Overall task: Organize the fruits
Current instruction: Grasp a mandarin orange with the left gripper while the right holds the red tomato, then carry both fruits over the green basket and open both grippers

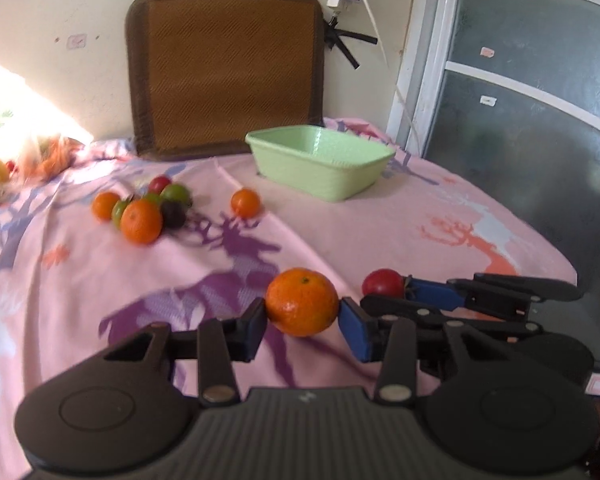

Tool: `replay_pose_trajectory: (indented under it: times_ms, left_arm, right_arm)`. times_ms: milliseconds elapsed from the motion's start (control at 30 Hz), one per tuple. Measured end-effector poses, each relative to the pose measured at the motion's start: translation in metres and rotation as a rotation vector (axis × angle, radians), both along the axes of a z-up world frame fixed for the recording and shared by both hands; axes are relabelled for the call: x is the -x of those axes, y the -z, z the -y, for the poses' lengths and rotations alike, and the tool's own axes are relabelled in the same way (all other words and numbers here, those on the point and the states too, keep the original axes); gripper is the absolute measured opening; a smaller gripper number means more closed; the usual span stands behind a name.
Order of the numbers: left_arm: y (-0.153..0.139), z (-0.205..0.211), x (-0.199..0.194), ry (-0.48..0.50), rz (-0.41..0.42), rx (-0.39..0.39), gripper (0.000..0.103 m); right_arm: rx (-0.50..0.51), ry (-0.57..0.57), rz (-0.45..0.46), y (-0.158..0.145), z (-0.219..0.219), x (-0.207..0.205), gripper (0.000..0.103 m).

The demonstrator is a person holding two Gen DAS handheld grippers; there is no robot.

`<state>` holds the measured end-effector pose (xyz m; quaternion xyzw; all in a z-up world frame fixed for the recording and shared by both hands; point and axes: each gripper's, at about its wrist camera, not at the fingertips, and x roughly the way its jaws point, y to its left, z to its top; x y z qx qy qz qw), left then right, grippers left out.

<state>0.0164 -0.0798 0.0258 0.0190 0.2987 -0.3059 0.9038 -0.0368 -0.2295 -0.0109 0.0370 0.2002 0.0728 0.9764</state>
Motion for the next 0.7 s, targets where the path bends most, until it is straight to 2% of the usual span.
replay_pose_trajectory:
  times_ms: [133, 333, 467, 700]
  left_arm:
    - [-0.018, 0.025, -0.03, 0.029, -0.007, 0.03, 0.04]
    - [-0.038, 0.073, -0.07, 0.075, 0.022, 0.024, 0.04]
    - [-0.041, 0.102, -0.103, 0.082, -0.015, 0.032, 0.04]
    - [-0.037, 0.128, -0.166, 0.051, -0.128, 0.097, 0.04]
  right_arm:
    - [-0.045, 0.074, 0.027, -0.011, 0.029, -0.012, 0.031]
    - [-0.045, 0.185, 0.066, -0.022, 0.07, -0.027, 0.031]
    - [-0.016, 0.22, 0.107, -0.032, 0.09, -0.04, 0.031]
    - [-0.013, 0.204, 0.115, -0.045, 0.12, -0.097, 0.031]
